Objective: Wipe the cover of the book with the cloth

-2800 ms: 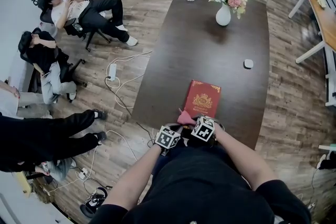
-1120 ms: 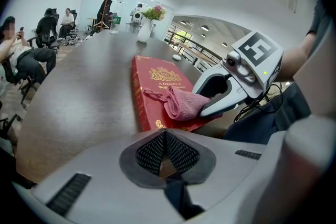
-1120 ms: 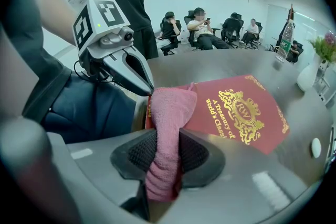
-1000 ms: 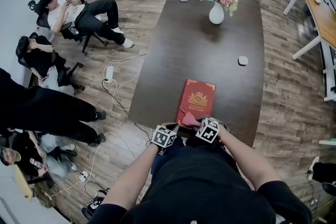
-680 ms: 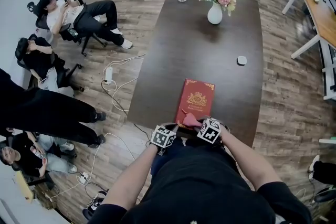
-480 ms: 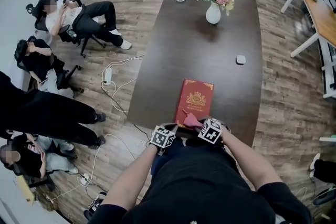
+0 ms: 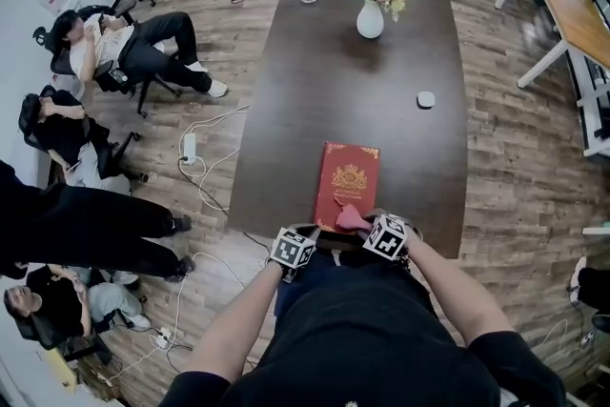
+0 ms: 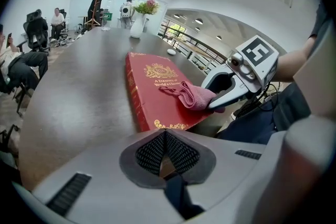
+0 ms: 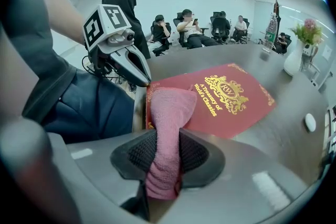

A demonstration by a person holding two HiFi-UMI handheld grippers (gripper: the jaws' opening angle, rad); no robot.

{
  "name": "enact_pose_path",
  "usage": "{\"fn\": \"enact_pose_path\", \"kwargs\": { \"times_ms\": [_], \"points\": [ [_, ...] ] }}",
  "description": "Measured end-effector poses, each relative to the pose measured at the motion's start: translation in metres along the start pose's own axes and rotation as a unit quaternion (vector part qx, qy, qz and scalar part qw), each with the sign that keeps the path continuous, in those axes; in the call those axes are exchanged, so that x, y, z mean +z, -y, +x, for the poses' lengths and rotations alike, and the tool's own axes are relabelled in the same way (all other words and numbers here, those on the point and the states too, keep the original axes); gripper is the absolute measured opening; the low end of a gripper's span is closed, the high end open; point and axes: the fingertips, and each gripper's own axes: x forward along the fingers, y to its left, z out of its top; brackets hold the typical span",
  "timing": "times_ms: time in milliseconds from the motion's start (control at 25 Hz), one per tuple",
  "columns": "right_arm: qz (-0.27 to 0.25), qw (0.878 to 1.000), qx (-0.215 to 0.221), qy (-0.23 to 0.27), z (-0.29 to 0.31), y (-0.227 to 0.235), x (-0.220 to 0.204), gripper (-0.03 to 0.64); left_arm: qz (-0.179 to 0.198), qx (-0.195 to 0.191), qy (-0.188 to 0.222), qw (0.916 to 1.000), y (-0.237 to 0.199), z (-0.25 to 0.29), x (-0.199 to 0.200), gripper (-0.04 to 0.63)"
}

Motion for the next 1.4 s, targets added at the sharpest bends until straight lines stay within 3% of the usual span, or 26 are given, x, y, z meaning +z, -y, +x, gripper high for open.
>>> {"fn": "enact_pose_path", "kwargs": {
  "times_ms": [560,880,1160,1400],
  "points": [
    [0.076,0.996,-0.046,0.002,-0.011,0.006,-0.018,0.120,0.069,-0.053,-0.066,0.9940,0.002,0.001,-0.001,-0.005],
    [0.181,0.979,-0.093,-0.013,-0.016,0.006,-0.033,0.120,0.148,-0.102,-0.112,0.9772,0.005,0.003,-0.001,-0.005],
    [0.258,0.954,-0.150,-0.023,-0.022,-0.004,-0.044,0.120,0.177,-0.124,-0.077,0.9732,-0.022,0.009,0.041,-0.005],
    [0.268,0.952,-0.148,0.001,-0.007,-0.026,0.000,0.120,0.205,-0.136,-0.042,0.9684,-0.035,0.034,0.097,-0.005]
  ]
}}
